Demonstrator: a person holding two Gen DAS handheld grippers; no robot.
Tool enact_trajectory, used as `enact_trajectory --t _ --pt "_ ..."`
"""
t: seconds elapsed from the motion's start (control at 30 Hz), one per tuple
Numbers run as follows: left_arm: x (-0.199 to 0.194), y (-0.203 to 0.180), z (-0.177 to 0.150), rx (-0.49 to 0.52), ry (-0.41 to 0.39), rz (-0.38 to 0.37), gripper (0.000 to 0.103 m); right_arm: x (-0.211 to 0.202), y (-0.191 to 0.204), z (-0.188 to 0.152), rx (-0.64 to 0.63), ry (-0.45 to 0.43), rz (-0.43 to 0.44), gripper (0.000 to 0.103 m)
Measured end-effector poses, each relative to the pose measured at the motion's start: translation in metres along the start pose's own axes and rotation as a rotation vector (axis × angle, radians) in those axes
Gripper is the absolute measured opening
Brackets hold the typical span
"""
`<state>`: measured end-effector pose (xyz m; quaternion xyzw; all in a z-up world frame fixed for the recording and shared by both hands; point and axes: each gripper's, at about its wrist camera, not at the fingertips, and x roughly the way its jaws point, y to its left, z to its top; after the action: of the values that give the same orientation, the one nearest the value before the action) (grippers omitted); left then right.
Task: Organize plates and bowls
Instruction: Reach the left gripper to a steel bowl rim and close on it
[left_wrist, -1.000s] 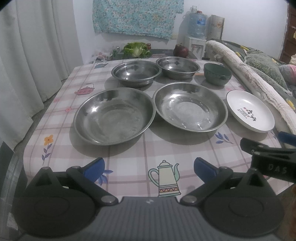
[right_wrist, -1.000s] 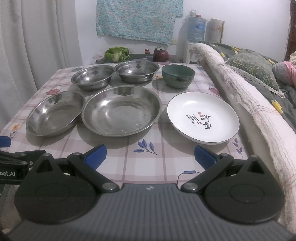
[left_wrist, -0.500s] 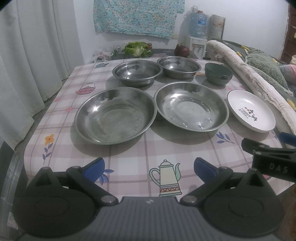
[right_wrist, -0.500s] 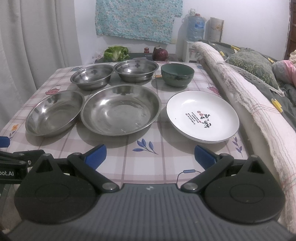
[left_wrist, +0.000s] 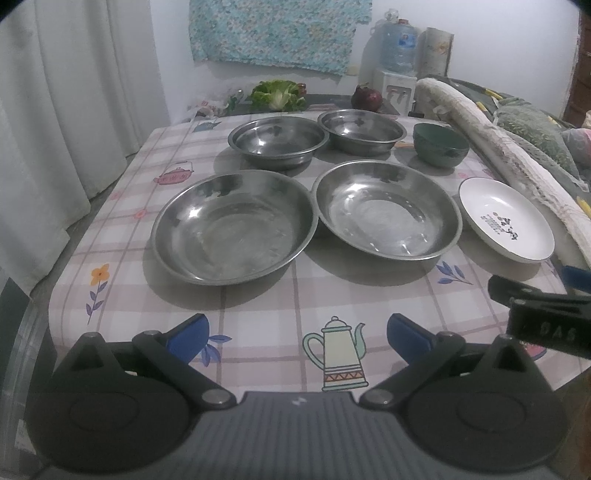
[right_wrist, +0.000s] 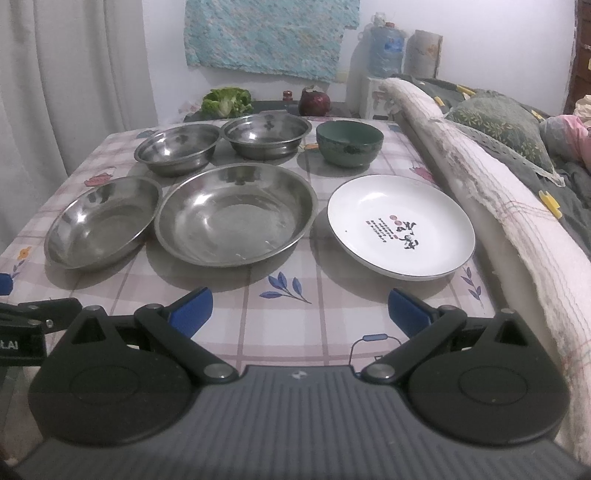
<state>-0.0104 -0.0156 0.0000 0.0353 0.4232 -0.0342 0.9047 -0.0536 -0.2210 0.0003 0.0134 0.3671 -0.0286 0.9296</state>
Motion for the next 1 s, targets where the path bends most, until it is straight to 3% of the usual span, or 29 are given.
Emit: enact_trajectory --t 0.17,0.43,0.63,0.83,0.93,1.0 --pt "0.006 0.009 0.011 -0.01 -0.017 0.027 0.103 0.004 -0.005 0.008 0.04 0.004 0.027 0.102" --pt "0.019 0.036 0.053 -0.004 -0.071 0.07 0.103 0.01 0.001 0.048 0.019 -0.101 0.149 0.102" --pt "0.04 0.062 0.099 -0.034 -0.071 0.042 0.103 0.029 0.011 0.092 0.067 -0.159 0.327 0.102" --pt "0.068 0.095 0.145 -0.125 -0.113 -0.068 0.103 0.082 0.021 0.142 0.201 -0.113 0.508 0.102" --pt "0.087 0.104 0.164 -0.129 -0.14 -0.133 0.103 0.114 0.023 0.159 0.255 -0.077 0.541 0.102" --pt "0.102 0.105 0.175 -0.126 -0.166 -0.135 0.103 0.134 0.026 0.166 0.274 -0.057 0.548 0.102"
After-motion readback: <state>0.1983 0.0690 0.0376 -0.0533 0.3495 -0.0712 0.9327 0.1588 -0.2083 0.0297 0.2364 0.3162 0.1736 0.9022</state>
